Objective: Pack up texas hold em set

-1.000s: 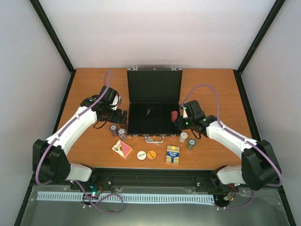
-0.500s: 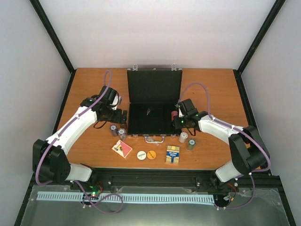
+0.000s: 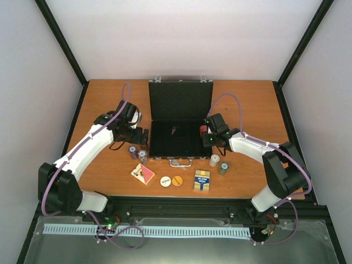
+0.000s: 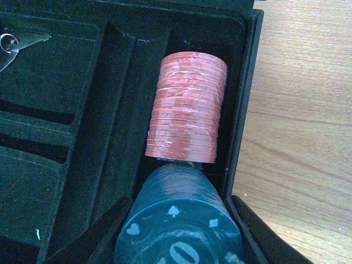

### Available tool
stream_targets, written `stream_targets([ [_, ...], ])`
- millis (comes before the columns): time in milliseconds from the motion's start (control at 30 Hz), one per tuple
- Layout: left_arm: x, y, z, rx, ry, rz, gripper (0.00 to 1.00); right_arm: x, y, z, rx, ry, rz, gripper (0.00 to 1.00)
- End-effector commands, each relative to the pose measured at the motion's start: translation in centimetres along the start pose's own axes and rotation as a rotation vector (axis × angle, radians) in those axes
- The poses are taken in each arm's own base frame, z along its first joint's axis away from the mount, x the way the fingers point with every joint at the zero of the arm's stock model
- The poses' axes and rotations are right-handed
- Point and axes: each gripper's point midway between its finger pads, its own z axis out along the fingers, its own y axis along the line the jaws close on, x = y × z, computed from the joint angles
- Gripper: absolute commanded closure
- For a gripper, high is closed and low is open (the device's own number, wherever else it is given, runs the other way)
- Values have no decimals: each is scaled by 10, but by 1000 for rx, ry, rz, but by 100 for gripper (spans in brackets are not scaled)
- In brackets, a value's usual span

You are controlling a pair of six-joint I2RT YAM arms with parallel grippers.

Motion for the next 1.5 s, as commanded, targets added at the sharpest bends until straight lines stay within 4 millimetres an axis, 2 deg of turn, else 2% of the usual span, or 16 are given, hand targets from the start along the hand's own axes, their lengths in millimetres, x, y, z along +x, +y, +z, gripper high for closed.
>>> stream_targets([
  [0,0,0,-4,-6,-20,-4,0,-6,6,1,-4,-44,-4,96],
  [133,1,1,-3,-6,-16,-8,0,9,15,1,-11,-16,-39,76],
  [233,2,0,-3,-2,-18,-11,0,23,19,2,-19,10,-49,66],
  [367,4,0,0,1,-13,-10,0,36,20,-2,-12,23,-55,40],
  [433,5,0,1,1,-10,-10,0,39,18,-5,-2,25,-53,30],
  [533,5,0,2,4,-8,-9,0,42,14,-10,14,28,-56,25],
  [600,5,0,2,4,-8,-9,0,41,12,-14,19,25,-58,16],
  [833,7,0,3,5,-7,-9,0,10,18,-48,6,-50,-58,11],
  [867,7,0,4,4,-5,-10,0,5,20,-52,3,-58,-60,7],
  [967,6,-1,4,8,-7,-11,0,-3,19,-57,27,-41,-55,6],
  [1167,7,0,2,2,-8,-5,0,16,4,-62,132,137,-33,9],
  [1267,8,3,1,-11,-11,-3,0,30,6,-71,100,188,-53,11],
  [1400,10,4,2,-16,-5,0,0,54,6,-83,63,247,-64,21],
  [1467,10,3,3,-13,-4,-1,0,64,6,-87,51,275,-62,23],
])
